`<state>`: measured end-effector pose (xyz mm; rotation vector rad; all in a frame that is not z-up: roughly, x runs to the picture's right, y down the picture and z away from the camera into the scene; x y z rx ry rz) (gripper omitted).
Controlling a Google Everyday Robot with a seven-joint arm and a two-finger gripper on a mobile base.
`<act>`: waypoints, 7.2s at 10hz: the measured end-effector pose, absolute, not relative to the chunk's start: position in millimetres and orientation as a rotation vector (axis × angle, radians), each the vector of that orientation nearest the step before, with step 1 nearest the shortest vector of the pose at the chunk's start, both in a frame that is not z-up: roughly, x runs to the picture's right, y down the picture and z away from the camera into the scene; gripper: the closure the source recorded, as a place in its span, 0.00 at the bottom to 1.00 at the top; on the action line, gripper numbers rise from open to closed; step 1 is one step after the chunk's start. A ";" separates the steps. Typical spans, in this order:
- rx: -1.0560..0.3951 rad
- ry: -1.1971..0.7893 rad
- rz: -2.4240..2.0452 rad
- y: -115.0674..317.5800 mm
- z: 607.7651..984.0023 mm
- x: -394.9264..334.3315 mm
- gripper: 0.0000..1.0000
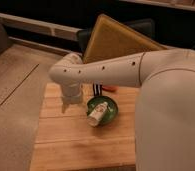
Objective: Place the white sponge in the ceramic cup
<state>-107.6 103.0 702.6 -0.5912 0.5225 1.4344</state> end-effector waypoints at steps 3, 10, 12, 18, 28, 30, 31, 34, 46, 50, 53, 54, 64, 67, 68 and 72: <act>-0.591 0.522 1.434 103.0 702.6 -107.7 0.35; -0.591 0.522 1.434 103.0 702.6 -107.9 0.35; -0.591 0.522 1.434 103.0 702.6 -107.9 0.35; -0.591 0.522 1.434 103.0 702.6 -107.7 0.35; -0.272 0.188 1.361 -41.8 733.3 -66.5 0.35; -0.240 0.147 1.349 -63.3 736.1 -52.9 0.35; -0.241 0.144 1.346 -63.6 736.1 -54.9 0.35; -0.231 0.155 1.354 -64.2 735.5 -50.7 0.35; -0.593 0.055 1.136 -45.1 951.9 -119.0 0.35; -0.696 0.057 1.085 -31.5 989.5 -129.1 0.35; -0.740 0.061 1.081 -29.2 1011.5 -129.8 0.35; -0.756 0.061 1.081 -25.8 1017.5 -131.7 0.35; -0.776 0.066 1.128 -26.1 1041.4 -116.4 1.00; -0.757 0.073 1.147 -33.8 1041.8 -111.8 1.00; -0.739 0.070 1.149 -40.3 1041.7 -110.4 1.00; -0.633 0.086 1.117 -79.6 1025.7 -113.1 1.00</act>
